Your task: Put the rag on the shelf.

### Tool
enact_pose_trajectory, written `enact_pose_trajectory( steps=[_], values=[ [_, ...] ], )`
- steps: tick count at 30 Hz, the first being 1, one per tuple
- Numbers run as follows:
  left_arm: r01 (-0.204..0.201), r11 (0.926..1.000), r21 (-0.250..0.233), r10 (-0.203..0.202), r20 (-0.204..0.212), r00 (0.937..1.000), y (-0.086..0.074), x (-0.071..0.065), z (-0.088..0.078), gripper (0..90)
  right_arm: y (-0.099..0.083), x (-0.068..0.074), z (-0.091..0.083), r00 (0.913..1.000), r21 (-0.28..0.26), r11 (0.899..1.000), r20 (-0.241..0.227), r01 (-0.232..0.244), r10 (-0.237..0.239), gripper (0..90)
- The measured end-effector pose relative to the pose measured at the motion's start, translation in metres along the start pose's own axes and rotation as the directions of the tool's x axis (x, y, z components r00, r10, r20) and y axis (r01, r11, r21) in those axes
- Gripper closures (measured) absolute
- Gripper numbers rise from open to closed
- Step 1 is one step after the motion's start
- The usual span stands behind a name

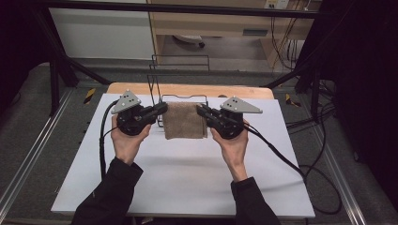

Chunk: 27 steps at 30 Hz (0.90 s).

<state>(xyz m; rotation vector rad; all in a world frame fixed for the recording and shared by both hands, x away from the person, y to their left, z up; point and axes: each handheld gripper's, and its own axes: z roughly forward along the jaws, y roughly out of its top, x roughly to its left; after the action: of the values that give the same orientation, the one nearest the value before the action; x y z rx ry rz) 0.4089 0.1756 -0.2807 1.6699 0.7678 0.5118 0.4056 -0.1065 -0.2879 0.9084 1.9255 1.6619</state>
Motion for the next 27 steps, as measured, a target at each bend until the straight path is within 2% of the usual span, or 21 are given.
enact_pose_trajectory(
  steps=[27],
  values=[
    [0.004,0.9957,-0.093,-0.005,-0.017,0.9998,0.035,0.014,0.003,86.0,0.042,-0.002,0.012,0.9977,-0.063,0.997,0.046,0.053,-0.050,84.1]
  ],
)
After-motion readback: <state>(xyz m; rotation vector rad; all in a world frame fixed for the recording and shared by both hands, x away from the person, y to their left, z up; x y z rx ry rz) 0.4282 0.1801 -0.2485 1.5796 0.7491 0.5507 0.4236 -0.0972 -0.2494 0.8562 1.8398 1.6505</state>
